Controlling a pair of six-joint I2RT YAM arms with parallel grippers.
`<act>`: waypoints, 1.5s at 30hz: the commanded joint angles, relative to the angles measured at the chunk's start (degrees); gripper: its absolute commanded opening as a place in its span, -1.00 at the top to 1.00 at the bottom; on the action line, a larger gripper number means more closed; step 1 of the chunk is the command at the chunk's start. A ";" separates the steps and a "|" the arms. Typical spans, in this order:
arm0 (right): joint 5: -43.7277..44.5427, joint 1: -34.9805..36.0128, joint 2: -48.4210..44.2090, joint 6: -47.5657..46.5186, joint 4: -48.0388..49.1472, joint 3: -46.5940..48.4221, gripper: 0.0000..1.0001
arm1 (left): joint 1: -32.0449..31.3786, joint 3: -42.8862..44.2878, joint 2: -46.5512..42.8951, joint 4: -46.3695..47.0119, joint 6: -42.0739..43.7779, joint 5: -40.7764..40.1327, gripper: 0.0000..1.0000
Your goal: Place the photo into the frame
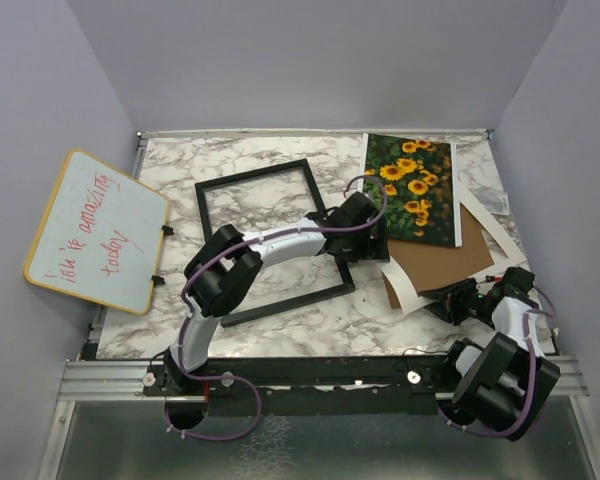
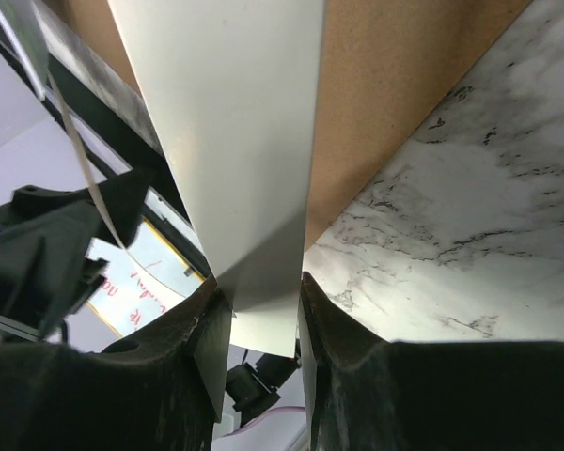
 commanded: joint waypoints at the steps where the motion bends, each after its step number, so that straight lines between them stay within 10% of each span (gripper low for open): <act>1: -3.60 0.35 0.57 1.96 1.44 -0.97 0.37 | -1.45 -5.74 -4.05 14.26 -7.07 4.54 -0.85; 10: -5.27 0.35 2.02 3.18 2.49 -0.81 0.37 | -1.71 -18.57 -8.49 35.65 -23.42 5.29 -0.52; 33: -3.77 0.44 2.25 3.23 1.17 0.42 0.18 | -1.97 -19.64 -6.56 40.57 -33.12 3.57 1.00; 38: -2.48 0.43 1.55 2.50 0.76 2.11 -0.36 | -1.19 -18.39 -7.79 31.99 -29.12 1.74 1.00; 45: -0.07 0.43 -0.33 1.75 -0.27 6.20 -0.54 | 0.99 -14.40 -11.72 9.87 -18.48 0.13 1.00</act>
